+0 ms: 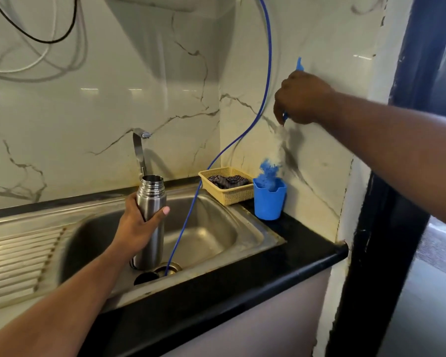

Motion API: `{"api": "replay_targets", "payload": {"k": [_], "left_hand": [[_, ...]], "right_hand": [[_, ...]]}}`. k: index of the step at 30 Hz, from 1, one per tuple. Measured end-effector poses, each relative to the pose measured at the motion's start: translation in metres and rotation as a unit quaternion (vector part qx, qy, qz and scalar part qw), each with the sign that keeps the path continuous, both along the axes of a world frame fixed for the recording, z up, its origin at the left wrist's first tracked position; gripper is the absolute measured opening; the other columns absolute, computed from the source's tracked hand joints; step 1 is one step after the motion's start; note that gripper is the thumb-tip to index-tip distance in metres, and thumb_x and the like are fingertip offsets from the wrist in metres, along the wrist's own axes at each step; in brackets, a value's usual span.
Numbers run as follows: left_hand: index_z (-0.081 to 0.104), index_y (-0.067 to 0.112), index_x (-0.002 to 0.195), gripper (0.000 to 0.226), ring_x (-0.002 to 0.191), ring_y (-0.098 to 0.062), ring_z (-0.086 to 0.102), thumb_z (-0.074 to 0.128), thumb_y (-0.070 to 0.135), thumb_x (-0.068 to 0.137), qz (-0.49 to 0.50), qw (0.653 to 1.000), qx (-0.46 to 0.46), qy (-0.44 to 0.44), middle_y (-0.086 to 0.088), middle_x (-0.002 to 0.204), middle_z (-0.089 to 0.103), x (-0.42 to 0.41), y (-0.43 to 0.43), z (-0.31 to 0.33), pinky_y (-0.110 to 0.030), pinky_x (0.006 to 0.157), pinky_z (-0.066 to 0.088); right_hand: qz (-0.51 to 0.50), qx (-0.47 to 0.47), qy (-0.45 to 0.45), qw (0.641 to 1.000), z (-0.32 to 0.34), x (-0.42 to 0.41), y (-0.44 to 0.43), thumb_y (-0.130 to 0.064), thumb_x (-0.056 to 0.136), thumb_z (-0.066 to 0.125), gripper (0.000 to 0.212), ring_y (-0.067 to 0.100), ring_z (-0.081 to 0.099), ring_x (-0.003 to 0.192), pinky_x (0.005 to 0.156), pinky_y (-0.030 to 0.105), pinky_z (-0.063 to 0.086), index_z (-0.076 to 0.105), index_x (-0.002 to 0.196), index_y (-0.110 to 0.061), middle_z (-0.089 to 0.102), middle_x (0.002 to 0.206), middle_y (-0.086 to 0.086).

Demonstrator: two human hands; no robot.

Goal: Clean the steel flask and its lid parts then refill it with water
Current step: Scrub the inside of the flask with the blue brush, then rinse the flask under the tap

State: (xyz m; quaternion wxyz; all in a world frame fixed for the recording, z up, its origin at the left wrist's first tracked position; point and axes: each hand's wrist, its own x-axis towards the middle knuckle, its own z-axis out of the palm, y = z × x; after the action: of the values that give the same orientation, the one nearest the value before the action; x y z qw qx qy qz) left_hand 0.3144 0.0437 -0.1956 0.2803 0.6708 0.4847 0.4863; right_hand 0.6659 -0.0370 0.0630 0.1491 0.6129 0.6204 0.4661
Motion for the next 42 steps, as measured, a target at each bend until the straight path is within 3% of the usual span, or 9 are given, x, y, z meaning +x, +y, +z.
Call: {"api": "replay_targets", "payload": {"k": [7,13,23,28,31,34,36,40,42], "left_hand": [[0.029,0.019,0.148,0.078,0.109,-0.02,0.052,0.076,0.036,0.088,0.001,1.0,0.0,-0.002,0.002,0.122,0.051,-0.001,0.003,0.0,-0.039,0.088,0.045],[0.03,0.019,0.146,0.076,0.109,-0.02,0.054,0.075,0.038,0.088,-0.012,1.0,-0.01,-0.013,0.002,0.121,0.053,0.0,0.009,-0.001,-0.039,0.09,0.047],[0.029,0.02,0.149,0.076,0.11,-0.016,0.053,0.073,0.037,0.09,-0.013,0.998,-0.021,-0.056,0.005,0.122,0.052,-0.006,0.013,0.006,-0.035,0.09,0.043],[0.034,0.022,0.143,0.066,0.105,-0.014,0.057,0.072,0.039,0.091,0.005,0.993,-0.042,-0.109,0.006,0.117,0.055,-0.023,0.027,0.01,-0.032,0.089,0.046],[0.039,0.023,0.128,0.05,0.091,-0.009,0.063,0.071,0.037,0.092,0.013,0.988,-0.053,-0.147,0.004,0.11,0.063,-0.035,0.036,0.009,-0.02,0.068,0.055],[0.049,0.024,0.125,0.067,0.103,-0.024,0.072,0.081,0.055,0.076,0.001,0.965,-0.094,-0.245,-0.008,0.118,0.07,-0.049,0.045,0.006,-0.046,0.092,0.059],[0.052,0.021,0.132,0.065,0.11,-0.026,0.07,0.076,0.053,0.081,-0.028,0.948,-0.108,-0.298,-0.01,0.122,0.071,-0.058,0.05,0.007,-0.048,0.097,0.056],[0.053,0.028,0.133,0.033,0.1,-0.003,0.067,0.052,0.04,0.102,-0.019,0.979,-0.073,-0.189,0.003,0.118,0.069,-0.065,0.058,0.007,-0.013,0.078,0.052],[0.052,0.033,0.13,0.03,0.097,0.002,0.063,0.058,0.035,0.101,0.058,0.993,-0.044,-0.094,0.008,0.113,0.066,-0.065,0.066,-0.002,-0.014,0.082,0.051]], "right_hand": [[-0.034,-0.068,0.02,0.997,-0.04,-0.002,0.037,-0.021,0.088,0.076,0.023,0.024,0.059,0.106,0.098,0.038,0.049,0.074,0.107,-0.034,0.069,0.111,-0.002],[-0.073,-0.115,0.029,0.99,-0.045,0.005,0.054,-0.014,0.096,0.062,0.044,0.02,0.052,0.129,0.121,0.043,0.028,0.06,0.131,-0.041,0.063,0.133,-0.004],[0.019,-0.167,0.145,0.975,-0.037,-0.072,0.071,-0.01,0.09,0.064,0.07,0.02,0.053,0.125,0.105,0.036,0.04,0.043,0.151,-0.036,0.056,0.145,-0.001],[0.195,-0.272,0.462,0.821,-0.112,-0.162,0.101,-0.028,0.082,0.085,0.09,0.016,0.057,0.114,0.101,0.031,0.045,0.035,0.156,-0.037,0.061,0.134,-0.001],[0.225,-0.346,0.561,0.717,-0.175,-0.223,0.125,-0.03,0.075,0.09,0.097,0.02,0.061,0.116,0.102,0.033,0.049,0.036,0.155,-0.025,0.063,0.13,0.003],[0.242,-0.358,0.655,0.62,-0.215,-0.261,0.144,-0.013,0.078,0.086,0.069,0.02,0.066,0.11,0.095,0.034,0.055,0.053,0.138,-0.018,0.069,0.123,0.005],[0.239,-0.349,0.719,0.552,-0.231,-0.271,0.149,-0.015,0.078,0.084,0.062,0.017,0.068,0.107,0.095,0.036,0.057,0.056,0.133,-0.022,0.07,0.12,0.003],[0.192,-0.265,0.831,0.45,-0.259,-0.27,0.171,-0.032,0.077,0.086,0.054,0.01,0.072,0.088,0.065,0.022,0.056,0.061,0.124,-0.024,0.073,0.102,-0.003],[0.145,-0.216,0.869,0.42,-0.271,-0.262,0.183,-0.04,0.073,0.088,0.06,0.013,0.073,0.085,0.06,0.023,0.055,0.062,0.124,-0.022,0.074,0.101,0.0]]}}
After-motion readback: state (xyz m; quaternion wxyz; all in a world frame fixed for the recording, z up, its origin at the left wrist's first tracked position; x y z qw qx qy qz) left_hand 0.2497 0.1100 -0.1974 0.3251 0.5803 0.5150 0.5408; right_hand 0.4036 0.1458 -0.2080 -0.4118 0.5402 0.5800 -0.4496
